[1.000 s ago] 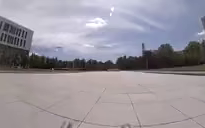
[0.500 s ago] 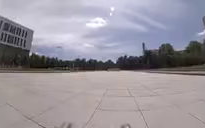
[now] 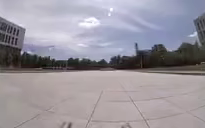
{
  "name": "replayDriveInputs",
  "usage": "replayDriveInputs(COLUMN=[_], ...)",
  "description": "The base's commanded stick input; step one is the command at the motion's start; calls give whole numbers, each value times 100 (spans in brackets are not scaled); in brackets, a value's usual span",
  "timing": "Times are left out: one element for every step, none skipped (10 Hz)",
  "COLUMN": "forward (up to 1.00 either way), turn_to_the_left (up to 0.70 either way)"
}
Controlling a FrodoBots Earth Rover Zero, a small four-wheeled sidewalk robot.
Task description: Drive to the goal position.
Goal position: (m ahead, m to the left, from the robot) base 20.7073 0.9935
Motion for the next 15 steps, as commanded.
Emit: replayDriveInputs(forward=[70,70,70,70,70,70,70,70,70,70,70,70,70,70,70], turn_to_the_left=[0,0,0,0,0,0,0,0,0,0,2,1,0,1,1])
